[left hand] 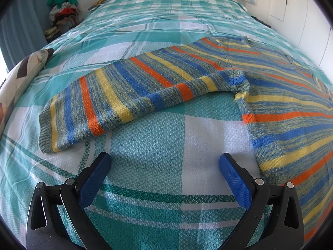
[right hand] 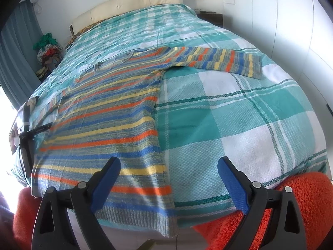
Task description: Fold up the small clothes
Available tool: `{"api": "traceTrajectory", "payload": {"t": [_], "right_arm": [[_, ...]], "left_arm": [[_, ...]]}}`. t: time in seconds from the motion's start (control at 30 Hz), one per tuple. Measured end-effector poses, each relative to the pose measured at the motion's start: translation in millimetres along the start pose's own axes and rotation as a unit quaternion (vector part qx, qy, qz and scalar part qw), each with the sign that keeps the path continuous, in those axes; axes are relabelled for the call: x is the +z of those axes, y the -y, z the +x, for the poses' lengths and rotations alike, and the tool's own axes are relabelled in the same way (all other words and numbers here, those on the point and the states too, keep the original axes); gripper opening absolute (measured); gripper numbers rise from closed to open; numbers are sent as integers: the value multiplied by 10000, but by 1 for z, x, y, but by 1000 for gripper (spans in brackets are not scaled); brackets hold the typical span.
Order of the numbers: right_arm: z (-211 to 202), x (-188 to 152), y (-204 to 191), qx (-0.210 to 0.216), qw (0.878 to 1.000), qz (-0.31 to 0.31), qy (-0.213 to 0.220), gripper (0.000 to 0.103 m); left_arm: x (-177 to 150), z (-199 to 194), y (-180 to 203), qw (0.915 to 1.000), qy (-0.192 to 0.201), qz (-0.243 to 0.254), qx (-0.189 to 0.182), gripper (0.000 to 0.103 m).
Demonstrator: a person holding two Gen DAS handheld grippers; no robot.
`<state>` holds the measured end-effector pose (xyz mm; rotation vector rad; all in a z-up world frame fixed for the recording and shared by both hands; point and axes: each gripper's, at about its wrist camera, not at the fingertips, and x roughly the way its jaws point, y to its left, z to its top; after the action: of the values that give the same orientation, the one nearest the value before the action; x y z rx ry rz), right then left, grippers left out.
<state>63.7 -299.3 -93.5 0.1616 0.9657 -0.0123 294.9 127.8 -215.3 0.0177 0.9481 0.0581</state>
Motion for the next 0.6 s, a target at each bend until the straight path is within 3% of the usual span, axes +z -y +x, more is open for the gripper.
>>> {"api": "traceTrajectory", "payload": {"t": [0.6], "right_arm": [[3,0,-5,-43,9999,-120,-45,94]], "left_arm": [[0,0,0,10000,2,-3,-2,103]]}}
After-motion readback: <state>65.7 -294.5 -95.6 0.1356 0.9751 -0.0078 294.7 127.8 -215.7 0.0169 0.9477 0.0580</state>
